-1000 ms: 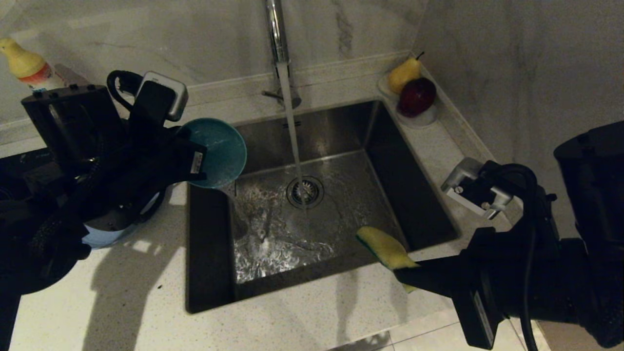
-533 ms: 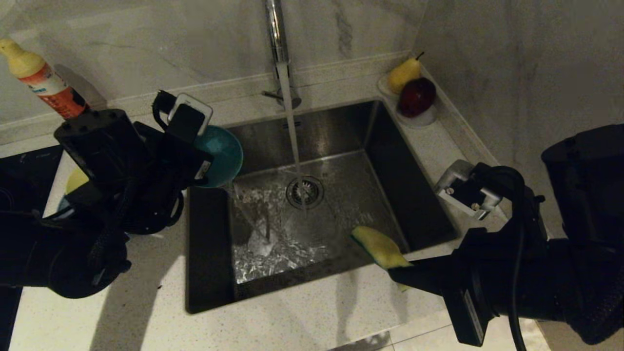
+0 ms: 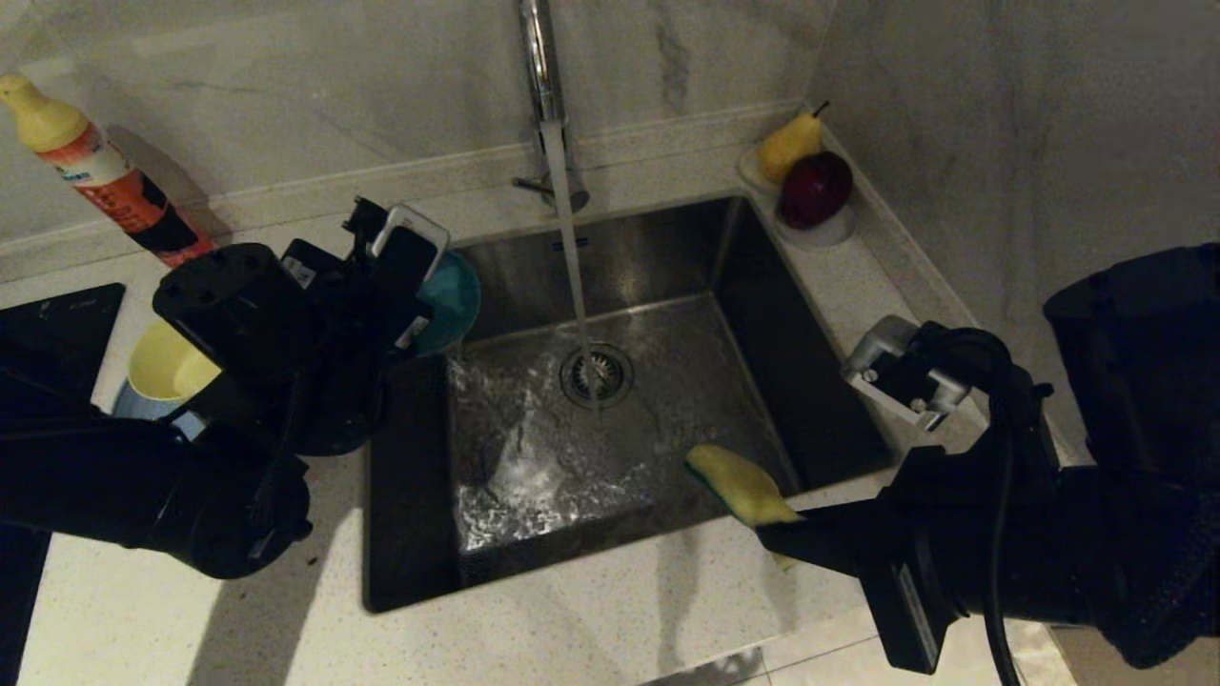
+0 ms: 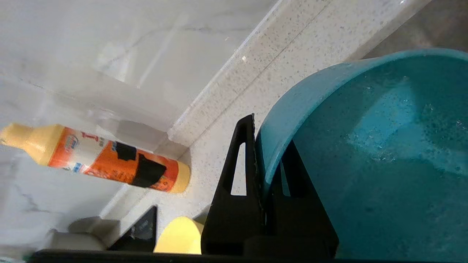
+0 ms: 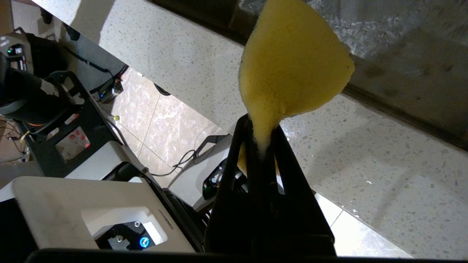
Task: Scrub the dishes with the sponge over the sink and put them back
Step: Wash the bowl
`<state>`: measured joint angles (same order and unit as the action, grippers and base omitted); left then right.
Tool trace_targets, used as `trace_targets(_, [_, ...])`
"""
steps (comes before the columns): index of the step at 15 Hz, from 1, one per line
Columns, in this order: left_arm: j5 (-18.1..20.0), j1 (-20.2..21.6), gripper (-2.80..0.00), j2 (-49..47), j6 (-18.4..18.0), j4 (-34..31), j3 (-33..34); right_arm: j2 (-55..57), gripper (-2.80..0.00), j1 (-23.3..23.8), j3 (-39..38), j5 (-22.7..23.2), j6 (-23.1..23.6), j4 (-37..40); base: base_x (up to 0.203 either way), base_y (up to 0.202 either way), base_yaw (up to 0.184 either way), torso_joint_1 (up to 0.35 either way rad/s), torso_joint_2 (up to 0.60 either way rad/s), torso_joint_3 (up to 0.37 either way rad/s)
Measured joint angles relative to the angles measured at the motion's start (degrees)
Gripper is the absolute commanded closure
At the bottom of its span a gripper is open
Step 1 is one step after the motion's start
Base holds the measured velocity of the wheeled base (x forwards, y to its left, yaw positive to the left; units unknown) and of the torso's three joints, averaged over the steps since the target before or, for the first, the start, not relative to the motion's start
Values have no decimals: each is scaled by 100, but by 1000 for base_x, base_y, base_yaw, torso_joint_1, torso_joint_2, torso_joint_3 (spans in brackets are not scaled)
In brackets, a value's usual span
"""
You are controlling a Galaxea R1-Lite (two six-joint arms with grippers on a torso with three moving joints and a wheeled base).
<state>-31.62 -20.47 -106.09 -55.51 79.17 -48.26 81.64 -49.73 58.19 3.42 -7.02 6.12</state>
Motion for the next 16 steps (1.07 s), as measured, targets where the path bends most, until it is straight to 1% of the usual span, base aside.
trace_targets(3, [-46,7,0,-80,-22,208,-287,9,0,0,17,-3,1,-1,0,0,0,0,0,0])
trace_targets(4, [-87,7,0,-97,23,401,-443,9,0,0,27,-3,2,0,0,0,0,0,0,0])
trace_targets(6, [-113,10,0,-144,257,768,-723,11,0,1,35,-1,2,-1,0,0,0,0,0,0])
trace_targets(8, [-110,10,0,-173,473,802,-1026,11,0,1,42,-3,3,-1,0,0,0,0,0,0])
trace_targets(10, [-99,10,0,-178,527,811,-1247,11,0,1,44,-1,5,0,0,0,0,0,0,0])
trace_targets(11, [-99,5,0,-173,529,809,-1243,11,0,1,49,4,5,0,0,0,0,0,0,0])
trace_targets(13, [-72,0,0,-128,543,725,-1068,2,0,1,60,4,5,0,0,0,0,0,0,0])
trace_targets(14, [-63,0,0,-87,551,564,-981,-16,0,1,61,5,3,-1,0,0,0,0,0,0])
trace_targets(16, [-42,0,0,63,633,-96,-927,-50,0,1,61,4,5,0,0,0,0,0,0,0])
